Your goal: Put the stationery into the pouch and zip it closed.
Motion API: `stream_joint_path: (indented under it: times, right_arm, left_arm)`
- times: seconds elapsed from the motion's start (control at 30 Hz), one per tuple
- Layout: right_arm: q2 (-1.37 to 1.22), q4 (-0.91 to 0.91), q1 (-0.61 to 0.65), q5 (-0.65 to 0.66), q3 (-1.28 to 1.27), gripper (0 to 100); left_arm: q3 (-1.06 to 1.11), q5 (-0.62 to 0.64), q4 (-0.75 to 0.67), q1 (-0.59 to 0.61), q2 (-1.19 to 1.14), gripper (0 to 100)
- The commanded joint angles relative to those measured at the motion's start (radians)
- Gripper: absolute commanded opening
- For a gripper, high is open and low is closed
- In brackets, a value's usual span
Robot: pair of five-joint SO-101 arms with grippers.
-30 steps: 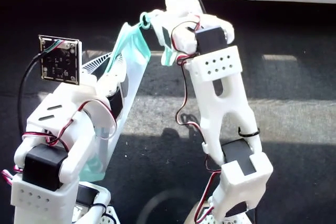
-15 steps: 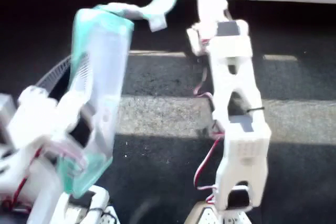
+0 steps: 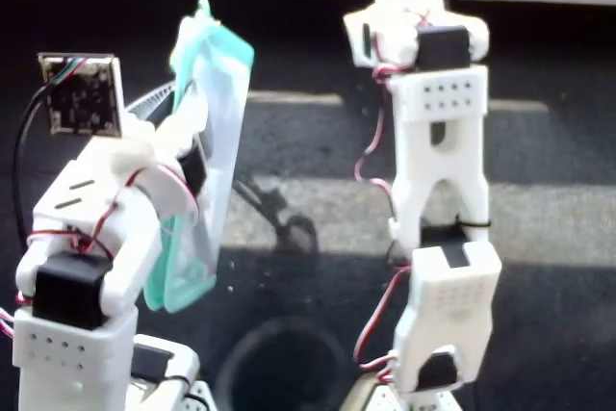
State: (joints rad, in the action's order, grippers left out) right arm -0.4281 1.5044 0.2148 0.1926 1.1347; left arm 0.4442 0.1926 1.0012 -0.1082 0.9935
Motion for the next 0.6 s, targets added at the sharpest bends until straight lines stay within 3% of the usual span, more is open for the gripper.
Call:
stream_joint_path:
  times: [0.0, 0.13, 0.27, 0.57]
  right_arm:
    - [0.064, 0.045, 0.001, -0.008, 0.148, 0.5]
    - [0.064, 0.137, 0.004, -0.008, 0.246, 1.9]
    - [0.056, 0.199, 0.005, -0.012, 0.242, 14.1]
    - [0.061, 0.142, -0.031, -0.126, 0.108, 16.3]
  left_arm:
    - [0.012, -0.006, -0.104, 0.004, -0.076, 1]
    - [-0.013, -0.003, -0.232, 0.004, -0.245, 1]
    - [-0.117, 0.000, -0.236, -0.021, -0.430, 1]
    - [-0.223, -0.005, 0.078, -0.047, -0.558, 1]
